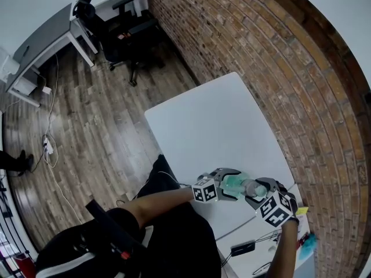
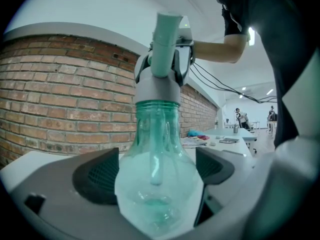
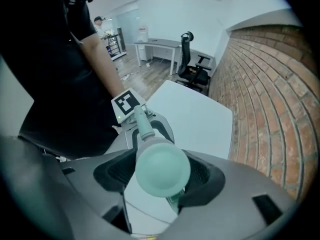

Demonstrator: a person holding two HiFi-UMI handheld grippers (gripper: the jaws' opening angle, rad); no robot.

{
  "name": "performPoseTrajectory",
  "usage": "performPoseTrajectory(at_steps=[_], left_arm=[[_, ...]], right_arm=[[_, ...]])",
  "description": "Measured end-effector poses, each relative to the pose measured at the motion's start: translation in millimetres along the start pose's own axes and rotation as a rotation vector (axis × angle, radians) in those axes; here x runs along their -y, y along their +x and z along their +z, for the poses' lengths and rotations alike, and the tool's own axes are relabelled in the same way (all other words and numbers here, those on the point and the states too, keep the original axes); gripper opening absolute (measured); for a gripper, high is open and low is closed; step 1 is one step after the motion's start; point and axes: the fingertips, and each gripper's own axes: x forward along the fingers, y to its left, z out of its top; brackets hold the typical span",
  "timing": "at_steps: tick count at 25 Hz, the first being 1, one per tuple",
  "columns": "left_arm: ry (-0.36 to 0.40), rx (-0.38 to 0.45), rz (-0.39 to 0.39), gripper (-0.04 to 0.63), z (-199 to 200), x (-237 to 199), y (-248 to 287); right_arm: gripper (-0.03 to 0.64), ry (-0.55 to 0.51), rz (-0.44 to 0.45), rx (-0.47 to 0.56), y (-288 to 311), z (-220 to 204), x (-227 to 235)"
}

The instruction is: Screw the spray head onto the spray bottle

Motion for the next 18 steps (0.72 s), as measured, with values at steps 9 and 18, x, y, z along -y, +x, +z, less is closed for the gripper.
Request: performPoseTrajectory(at_steps=[9,18], left_arm=[[-0.003,0.006,0.0,0.474,2.6,-0.5,-2.0],[-0.007,0.003,0.001,0.474,1.9,-0.2,-1.2]], right_arm=[[0.272,-0.295,0.065,0.004,-0.9,0.0,-6.5],[0.273,-0.395,0.07,-0.044,3.3,-3.5,-8.3]])
